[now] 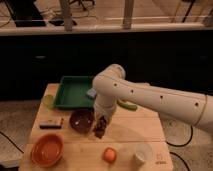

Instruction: Place grapes in red bowl

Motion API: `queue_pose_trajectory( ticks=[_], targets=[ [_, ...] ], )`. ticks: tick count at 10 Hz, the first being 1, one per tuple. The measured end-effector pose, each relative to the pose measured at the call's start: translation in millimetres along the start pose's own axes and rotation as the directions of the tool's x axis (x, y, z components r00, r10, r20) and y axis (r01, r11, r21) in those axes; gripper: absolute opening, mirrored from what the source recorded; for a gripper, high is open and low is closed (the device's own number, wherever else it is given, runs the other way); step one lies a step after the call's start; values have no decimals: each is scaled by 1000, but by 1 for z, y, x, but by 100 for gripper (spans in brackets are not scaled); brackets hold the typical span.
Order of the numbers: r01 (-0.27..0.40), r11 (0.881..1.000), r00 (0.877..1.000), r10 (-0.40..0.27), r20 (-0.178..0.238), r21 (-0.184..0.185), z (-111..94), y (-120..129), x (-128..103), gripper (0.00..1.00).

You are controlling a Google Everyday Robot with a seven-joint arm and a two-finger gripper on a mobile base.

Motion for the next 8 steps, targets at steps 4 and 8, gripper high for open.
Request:
queue_pose_trajectory(
  ticks=[4, 8],
  targets=[
    [47, 999, 999, -47, -2, -18, 0, -24, -9, 0],
    [87, 996, 996, -87, -1, -30, 3, -53, -22, 0]
  ],
)
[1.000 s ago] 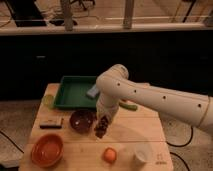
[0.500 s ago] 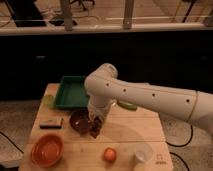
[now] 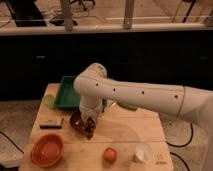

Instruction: Place grapes in red bowl

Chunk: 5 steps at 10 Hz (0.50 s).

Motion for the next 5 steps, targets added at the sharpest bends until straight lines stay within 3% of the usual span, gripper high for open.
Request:
queue_pose_trajectory(
  ticks=[5],
  targets=[
    [17, 1000, 1000, -17, -6, -2, 6, -24, -8, 0]
  ],
)
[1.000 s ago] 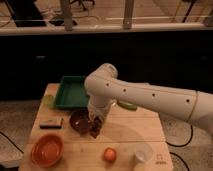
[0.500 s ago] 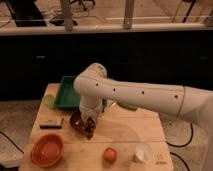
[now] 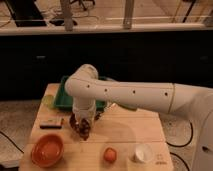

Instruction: Place grapes in red bowl

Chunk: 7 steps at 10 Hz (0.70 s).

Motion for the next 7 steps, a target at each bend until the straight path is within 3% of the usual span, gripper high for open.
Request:
queue_pose_trajectory(
  ticks=[7],
  targets=[
    [5, 1000, 1000, -5, -9, 8, 8, -27, -2, 0]
  ],
)
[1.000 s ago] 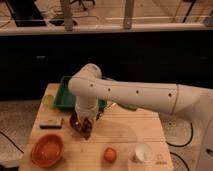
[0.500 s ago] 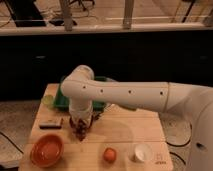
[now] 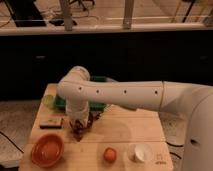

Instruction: Place grapes in red bowl

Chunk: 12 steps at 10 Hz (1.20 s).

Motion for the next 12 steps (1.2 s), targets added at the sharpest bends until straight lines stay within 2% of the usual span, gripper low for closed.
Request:
queue_pose_trajectory(
  ticks=[7, 9, 12],
  targets=[
    [6, 1000, 1000, -6, 7, 17, 9, -14, 1, 0],
    [11, 1000, 1000, -12, 8, 23, 12, -27, 1, 0],
    [9, 1000, 1000, -9, 13, 28, 16, -24, 4, 0]
  ],
)
